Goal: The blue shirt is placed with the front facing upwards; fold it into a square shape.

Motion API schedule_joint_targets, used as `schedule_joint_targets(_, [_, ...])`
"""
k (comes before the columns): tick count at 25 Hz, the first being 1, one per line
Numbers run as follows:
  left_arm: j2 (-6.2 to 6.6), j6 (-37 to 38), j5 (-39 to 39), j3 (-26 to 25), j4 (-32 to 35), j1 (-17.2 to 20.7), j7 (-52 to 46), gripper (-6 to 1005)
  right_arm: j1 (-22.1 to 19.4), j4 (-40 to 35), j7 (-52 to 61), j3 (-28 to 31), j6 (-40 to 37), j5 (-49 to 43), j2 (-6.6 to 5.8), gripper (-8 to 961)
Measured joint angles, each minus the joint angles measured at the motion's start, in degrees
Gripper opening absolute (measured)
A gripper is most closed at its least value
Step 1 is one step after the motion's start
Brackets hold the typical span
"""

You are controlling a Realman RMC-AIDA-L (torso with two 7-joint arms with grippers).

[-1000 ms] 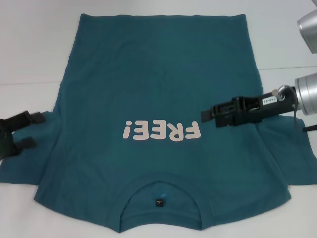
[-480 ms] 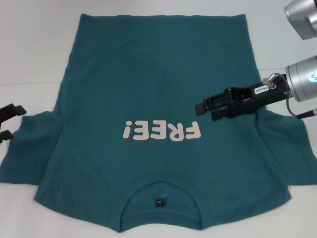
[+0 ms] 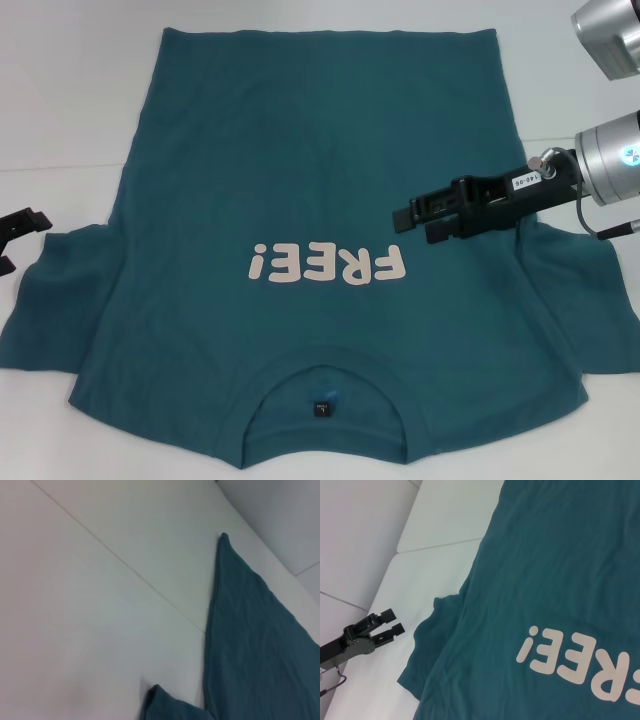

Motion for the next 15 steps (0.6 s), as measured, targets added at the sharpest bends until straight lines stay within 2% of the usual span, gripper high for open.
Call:
schedule_joint_targets(8, [0.34,-5.8,0.1,1.8,-2.9,-0.9,0.1,884,-0.4,0.0,0.0,0.1,0.0,0.0,0.01,732])
schedule_joint_targets(15, [0.33,-7.1,0.1,2.8,-3.8,-1.1,0.7,880,-0.5,0.0,0.1,0.3,0.3,0.0,-0.07,732])
